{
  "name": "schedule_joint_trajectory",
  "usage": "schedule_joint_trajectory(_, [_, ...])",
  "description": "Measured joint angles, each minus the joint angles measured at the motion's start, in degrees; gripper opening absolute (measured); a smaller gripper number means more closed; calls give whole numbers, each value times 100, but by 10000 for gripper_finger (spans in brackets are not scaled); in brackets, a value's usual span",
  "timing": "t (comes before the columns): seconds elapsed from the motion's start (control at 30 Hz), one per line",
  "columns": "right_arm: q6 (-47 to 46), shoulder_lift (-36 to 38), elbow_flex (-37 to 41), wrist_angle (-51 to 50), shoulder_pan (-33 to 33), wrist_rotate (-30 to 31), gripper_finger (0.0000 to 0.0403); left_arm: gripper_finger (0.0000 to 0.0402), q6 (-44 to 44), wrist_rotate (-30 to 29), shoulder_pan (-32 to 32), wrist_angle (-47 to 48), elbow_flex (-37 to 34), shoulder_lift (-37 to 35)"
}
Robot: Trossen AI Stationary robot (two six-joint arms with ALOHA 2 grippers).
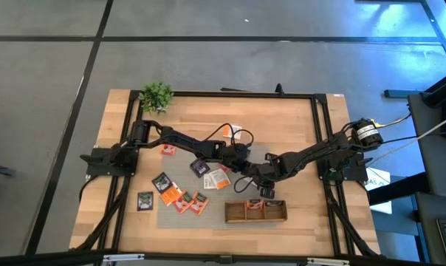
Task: Pick & Place Tea
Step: Put the orange tea bag into the left compartment of the wooden organizer
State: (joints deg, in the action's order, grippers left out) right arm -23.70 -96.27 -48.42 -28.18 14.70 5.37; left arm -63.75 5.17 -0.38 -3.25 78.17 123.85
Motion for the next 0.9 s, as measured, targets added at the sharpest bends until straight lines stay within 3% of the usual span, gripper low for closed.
schedule_joint_trajectory(0.2, [17, -2, 0, 36, 4, 22, 148, 99, 3, 355, 4, 27, 0, 0])
schedule_joint_trajectory(0.67, [22, 0, -2, 28, 0, 6, 148, 15, 63, 566, 60, 45, 0, -2])
schedule_joint_trajectory(0.9, [75, 4, -167, -127, 67, 285, 148, 5, 137, 674, 92, 47, -1, -2])
